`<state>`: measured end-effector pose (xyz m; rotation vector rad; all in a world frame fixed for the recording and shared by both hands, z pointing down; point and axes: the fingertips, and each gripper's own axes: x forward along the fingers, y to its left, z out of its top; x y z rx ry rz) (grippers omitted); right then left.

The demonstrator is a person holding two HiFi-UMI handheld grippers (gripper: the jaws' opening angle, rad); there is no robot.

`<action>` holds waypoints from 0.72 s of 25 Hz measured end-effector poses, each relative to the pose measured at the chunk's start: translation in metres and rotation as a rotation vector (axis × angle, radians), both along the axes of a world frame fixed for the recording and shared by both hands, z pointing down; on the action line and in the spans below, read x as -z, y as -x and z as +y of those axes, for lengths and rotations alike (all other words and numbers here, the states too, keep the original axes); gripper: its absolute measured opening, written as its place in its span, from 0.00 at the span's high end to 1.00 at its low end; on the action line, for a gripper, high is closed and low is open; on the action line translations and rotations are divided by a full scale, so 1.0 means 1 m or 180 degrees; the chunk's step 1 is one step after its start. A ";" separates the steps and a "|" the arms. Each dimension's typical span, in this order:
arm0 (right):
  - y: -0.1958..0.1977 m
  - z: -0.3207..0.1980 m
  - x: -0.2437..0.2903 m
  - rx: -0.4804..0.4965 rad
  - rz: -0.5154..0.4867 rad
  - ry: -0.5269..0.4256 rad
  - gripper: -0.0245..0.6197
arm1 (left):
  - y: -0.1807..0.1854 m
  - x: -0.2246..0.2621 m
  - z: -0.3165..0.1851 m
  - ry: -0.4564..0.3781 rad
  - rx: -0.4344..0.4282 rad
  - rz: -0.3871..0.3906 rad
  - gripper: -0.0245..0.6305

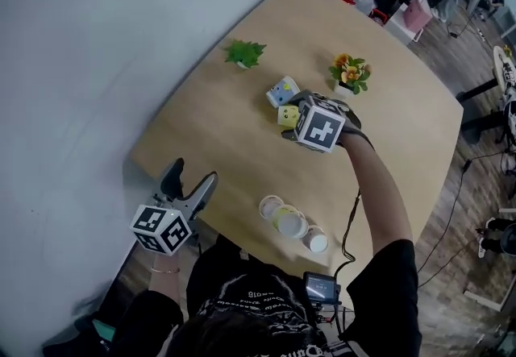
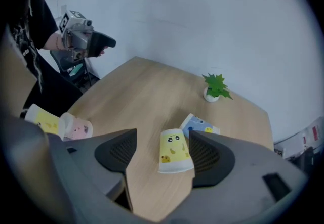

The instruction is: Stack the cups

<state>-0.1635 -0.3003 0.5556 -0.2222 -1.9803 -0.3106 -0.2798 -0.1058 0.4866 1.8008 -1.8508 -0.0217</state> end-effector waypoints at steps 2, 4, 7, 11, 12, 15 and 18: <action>0.002 -0.006 -0.015 0.0027 0.0105 -0.0087 0.44 | -0.004 -0.006 0.005 0.0062 0.0037 0.0007 0.35; 0.007 -0.012 -0.025 0.0090 0.0200 -0.0183 0.44 | -0.006 -0.012 0.011 0.0140 0.0091 0.0012 0.35; 0.016 -0.013 -0.035 0.0087 0.0373 -0.0069 0.44 | -0.007 -0.019 0.019 0.0265 0.0152 0.0025 0.35; 0.013 -0.021 -0.053 0.0174 0.0722 -0.0082 0.44 | -0.008 -0.025 0.027 0.0369 0.0234 0.0007 0.35; 0.012 -0.022 -0.057 0.0226 0.0801 -0.0136 0.44 | -0.007 -0.025 0.029 0.0382 0.0261 0.0004 0.35; 0.007 -0.029 -0.071 0.0319 0.0953 -0.0294 0.45 | -0.005 -0.025 0.031 0.0387 0.0296 0.0002 0.35; 0.002 -0.033 -0.080 0.0398 0.1032 -0.0447 0.51 | -0.006 -0.026 0.033 0.0437 0.0255 -0.0017 0.35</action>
